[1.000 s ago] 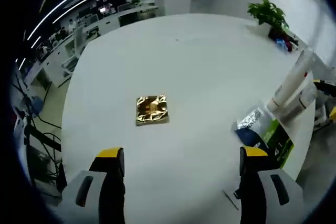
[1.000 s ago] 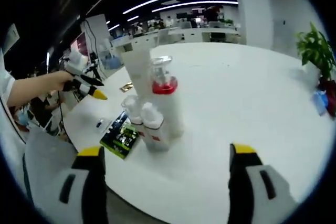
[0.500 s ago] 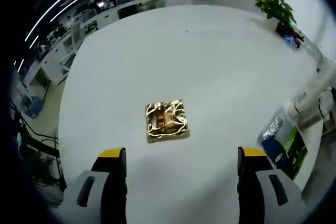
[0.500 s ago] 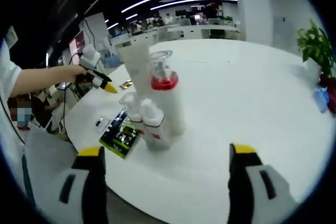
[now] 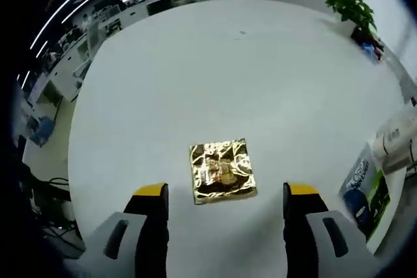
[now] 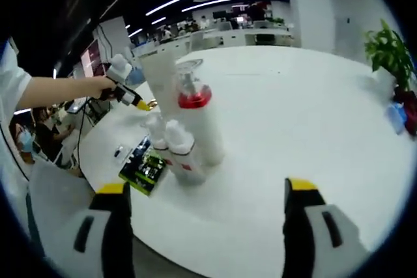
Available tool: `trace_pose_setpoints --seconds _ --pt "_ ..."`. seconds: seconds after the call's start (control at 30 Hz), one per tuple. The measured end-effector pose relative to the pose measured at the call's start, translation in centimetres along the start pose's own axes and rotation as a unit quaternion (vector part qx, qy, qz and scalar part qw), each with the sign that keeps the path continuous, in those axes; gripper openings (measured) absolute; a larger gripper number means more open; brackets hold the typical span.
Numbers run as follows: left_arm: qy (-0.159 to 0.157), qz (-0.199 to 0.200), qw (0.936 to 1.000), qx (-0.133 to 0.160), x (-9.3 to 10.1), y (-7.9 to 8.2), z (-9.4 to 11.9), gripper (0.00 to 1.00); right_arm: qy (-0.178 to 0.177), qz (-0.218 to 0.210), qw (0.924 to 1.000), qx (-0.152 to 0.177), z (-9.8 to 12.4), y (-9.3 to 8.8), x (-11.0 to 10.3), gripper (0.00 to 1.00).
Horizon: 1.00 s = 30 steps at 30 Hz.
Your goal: Arrange the skincare products in the storage area until every visible bottle or jar stands upright without overlapping.
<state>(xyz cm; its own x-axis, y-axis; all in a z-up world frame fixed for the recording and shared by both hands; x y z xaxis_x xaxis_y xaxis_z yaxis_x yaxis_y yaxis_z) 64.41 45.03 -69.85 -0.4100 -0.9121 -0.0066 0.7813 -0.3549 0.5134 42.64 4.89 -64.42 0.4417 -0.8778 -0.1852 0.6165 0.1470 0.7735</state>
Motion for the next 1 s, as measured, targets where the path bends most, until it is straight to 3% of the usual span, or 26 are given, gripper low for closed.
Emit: trace_pose_setpoints --seconds 0.6,0.73,1.0 --pt "-0.003 -0.005 0.9999 -0.009 -0.9 0.8 -1.6 0.52 0.002 -0.004 1.0000 -0.003 -0.1 -0.3 0.0 0.96" --pt "-0.005 -0.009 0.9999 -0.006 -0.2 0.7 -1.1 0.37 0.001 -0.005 1.0000 -0.002 -0.1 -0.2 0.1 0.96" --pt "-0.006 -0.017 0.9998 -0.011 -0.1 0.6 -1.0 0.37 0.000 -0.004 1.0000 -0.002 0.0 -0.3 0.1 0.96"
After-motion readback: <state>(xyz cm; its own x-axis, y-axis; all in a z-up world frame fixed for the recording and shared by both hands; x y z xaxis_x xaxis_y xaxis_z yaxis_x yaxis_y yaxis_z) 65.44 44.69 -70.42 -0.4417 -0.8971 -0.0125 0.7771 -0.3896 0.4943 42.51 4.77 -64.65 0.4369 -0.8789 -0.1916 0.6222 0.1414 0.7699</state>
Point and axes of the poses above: the point that each gripper's makers call its tool centre point, and the gripper's own axes: z roughly backward along the fingers, x roughly to its right, y roughly out of its top, the point moved 8 cm from there along z, roughly backward along the fingers, and after that the axes turned 1 degree about y, right-handed, at the moved point
